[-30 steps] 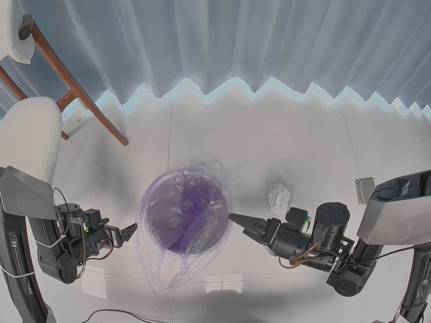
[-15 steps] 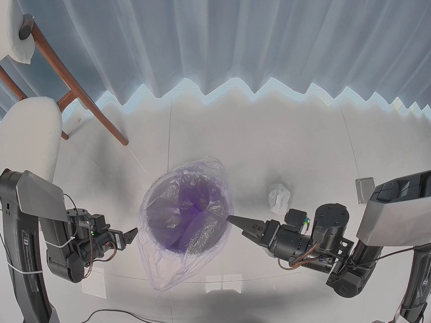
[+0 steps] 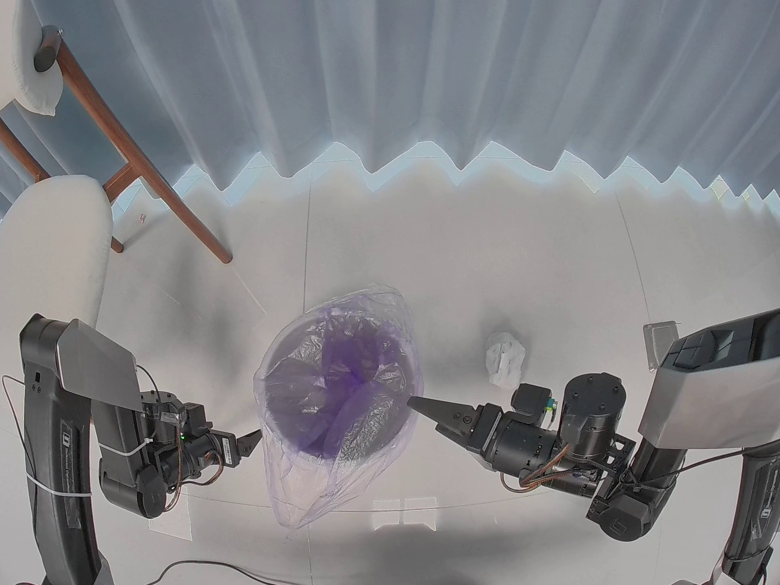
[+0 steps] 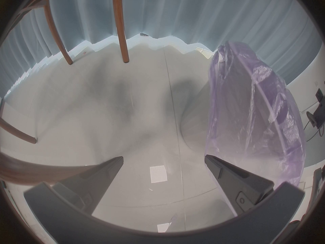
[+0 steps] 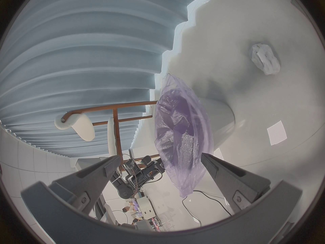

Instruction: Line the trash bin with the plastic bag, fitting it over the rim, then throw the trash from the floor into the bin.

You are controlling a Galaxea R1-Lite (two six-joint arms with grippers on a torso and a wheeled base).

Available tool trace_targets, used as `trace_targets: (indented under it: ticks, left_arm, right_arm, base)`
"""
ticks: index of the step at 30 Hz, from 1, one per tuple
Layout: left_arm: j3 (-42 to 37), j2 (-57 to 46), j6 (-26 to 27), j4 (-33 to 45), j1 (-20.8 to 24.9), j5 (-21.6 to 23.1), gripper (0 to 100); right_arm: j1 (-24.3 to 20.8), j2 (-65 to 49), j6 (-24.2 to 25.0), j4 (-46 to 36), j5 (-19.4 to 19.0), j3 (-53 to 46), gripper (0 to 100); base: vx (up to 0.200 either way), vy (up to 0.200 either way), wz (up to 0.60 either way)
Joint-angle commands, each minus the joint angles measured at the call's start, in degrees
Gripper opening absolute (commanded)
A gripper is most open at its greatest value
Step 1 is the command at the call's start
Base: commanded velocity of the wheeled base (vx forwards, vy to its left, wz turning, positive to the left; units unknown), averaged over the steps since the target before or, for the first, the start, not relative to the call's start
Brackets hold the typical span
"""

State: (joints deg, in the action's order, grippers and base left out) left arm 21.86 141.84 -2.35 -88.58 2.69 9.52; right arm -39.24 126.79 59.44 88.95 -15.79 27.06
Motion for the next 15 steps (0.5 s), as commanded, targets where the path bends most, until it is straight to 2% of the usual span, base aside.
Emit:
trace_targets:
  ticks: [1, 4, 5, 7, 11, 15]
  left_arm:
    - [0.7, -1.3, 0.2, -0.2, 0.1, 0.1, 100]
    - [2.7, -10.6, -0.4, -0.1, -0.4, 0.1, 100]
    - [2.7, -10.6, -0.4, -0.1, -0.4, 0.1, 100]
    - [6.4, -21.8, -3.8, -0.1, -0.7, 0.1, 100]
    - [9.3, -35.2, -12.3, 0.3, -0.8, -0.6, 100]
    - [10.4, -44.2, -14.0, 2.2, -0.6, -0.1, 100]
  right_arm:
    - [-0.1, 0.6, -0.2, 0.9, 0.1, 0.1, 100]
    - [-1.0, -1.3, -0.1, 0.8, 0.1, -0.3, 100]
    - [-1.0, -1.3, -0.1, 0.8, 0.1, -0.3, 100]
    - [-1.6, -2.3, 0.1, 0.6, 0.0, -0.8, 100]
    - [-1.2, -2.5, -0.1, -0.4, 0.1, -0.7, 100]
    - [0.5, -6.2, -0.9, -7.4, 0.1, 0.5, 100]
  base:
    - [0.000, 0.000, 0.00]
    - [0.000, 0.000, 0.00]
    - [0.000, 0.000, 0.00]
    - [0.000, 0.000, 0.00]
    - [0.000, 0.000, 0.00]
    - [0.000, 0.000, 0.00]
